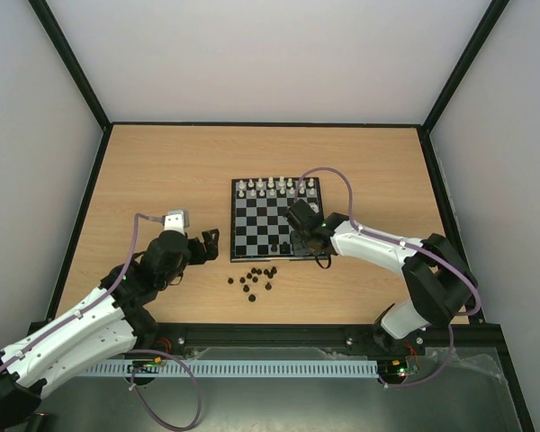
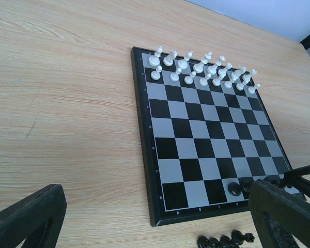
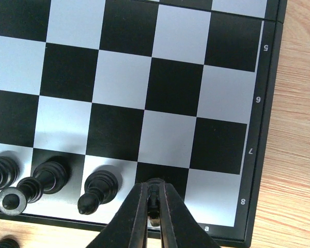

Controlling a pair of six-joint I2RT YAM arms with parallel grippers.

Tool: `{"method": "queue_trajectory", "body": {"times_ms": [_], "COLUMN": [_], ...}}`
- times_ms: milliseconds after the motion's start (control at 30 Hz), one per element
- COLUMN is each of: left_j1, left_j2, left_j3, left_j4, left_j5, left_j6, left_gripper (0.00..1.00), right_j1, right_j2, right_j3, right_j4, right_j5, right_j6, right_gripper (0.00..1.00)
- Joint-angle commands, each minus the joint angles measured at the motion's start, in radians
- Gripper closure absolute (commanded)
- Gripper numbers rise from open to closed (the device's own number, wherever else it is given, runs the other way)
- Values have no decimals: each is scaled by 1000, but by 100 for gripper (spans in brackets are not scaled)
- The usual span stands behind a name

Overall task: Set up the chess pieces on the board
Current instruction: Place the chess piece on the chessboard, then pick up the chess piece at the center of the board.

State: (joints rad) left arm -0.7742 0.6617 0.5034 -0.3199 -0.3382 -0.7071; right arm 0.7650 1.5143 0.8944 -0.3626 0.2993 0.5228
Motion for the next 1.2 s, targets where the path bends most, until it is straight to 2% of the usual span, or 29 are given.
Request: {"method": "queue_trajectory", "body": {"times_ms": [0, 133, 433, 500, 533, 600, 900, 1000, 1167], "left_j1": [-2, -2, -2, -2, -2, -2, 1, 1, 1], "left_j2": [-5, -1, -2, -1, -1, 0, -53, -78, -89], "left_j3": [-14, -14, -15, -14, -13, -6, -7, -14, -15], "left_j4": [11, 13, 13, 10, 8, -2, -40, -50, -65], "left_j5": [-10, -8, -11, -12, -13, -14, 2, 2, 25], "left_j6": [-4, -3, -7, -8, -10, -17, -80, -103, -122], "left_gripper": [1, 0, 1, 0, 1, 1, 1, 0, 0], "right_j1": [-6, -6, -6, -6, -6, -6, 24, 93, 234], "right_j2": [16, 9, -62, -95, -124, -170, -347, -358, -308], "right_j3": [-12, -15, 7, 12, 11, 3, -89, -97, -86], "right_j4": [-12, -14, -47, -57, -59, -65, -52, -58, -70], "right_j5": [-10, -9, 9, 7, 1, -12, -222, -219, -163], "right_j6": [-4, -3, 2, 3, 4, 10, 14, 41, 93], "right_gripper": [90, 86, 55, 41, 26, 2, 1, 1, 11]}}
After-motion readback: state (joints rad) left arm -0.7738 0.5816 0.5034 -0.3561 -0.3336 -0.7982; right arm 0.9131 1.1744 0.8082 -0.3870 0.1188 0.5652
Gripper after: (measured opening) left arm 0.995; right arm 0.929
